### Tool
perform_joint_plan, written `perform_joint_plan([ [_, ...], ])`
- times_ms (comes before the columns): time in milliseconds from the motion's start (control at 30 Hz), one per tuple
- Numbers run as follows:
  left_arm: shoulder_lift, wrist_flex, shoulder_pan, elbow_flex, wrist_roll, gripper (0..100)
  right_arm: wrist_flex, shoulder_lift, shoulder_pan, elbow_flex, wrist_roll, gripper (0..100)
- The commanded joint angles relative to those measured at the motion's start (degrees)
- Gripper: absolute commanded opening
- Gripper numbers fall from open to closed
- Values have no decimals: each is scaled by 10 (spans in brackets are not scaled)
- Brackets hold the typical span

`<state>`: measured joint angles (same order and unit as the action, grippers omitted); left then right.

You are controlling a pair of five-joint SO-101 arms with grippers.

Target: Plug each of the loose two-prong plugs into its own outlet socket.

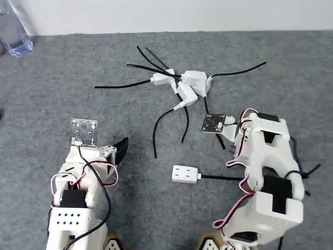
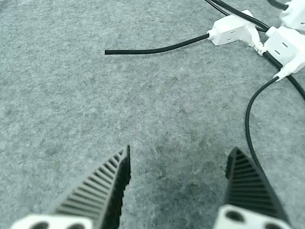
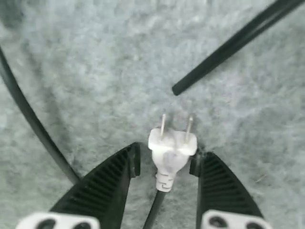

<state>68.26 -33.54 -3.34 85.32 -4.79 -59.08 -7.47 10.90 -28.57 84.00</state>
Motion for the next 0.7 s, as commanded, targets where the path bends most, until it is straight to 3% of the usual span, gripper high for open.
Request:
perform_joint_plan([
  [0,6,18,-1,7,6,305,14,25,2,0,-7,191],
  [133,7,37,-2,36,6,305,17,25,1,1,-7,191],
  [433,7,38,-35,37,6,305,137,30,4,-70,-8,191],
  [667,6,38,-35,37,5,305,138,31,1,-74,-17,191],
])
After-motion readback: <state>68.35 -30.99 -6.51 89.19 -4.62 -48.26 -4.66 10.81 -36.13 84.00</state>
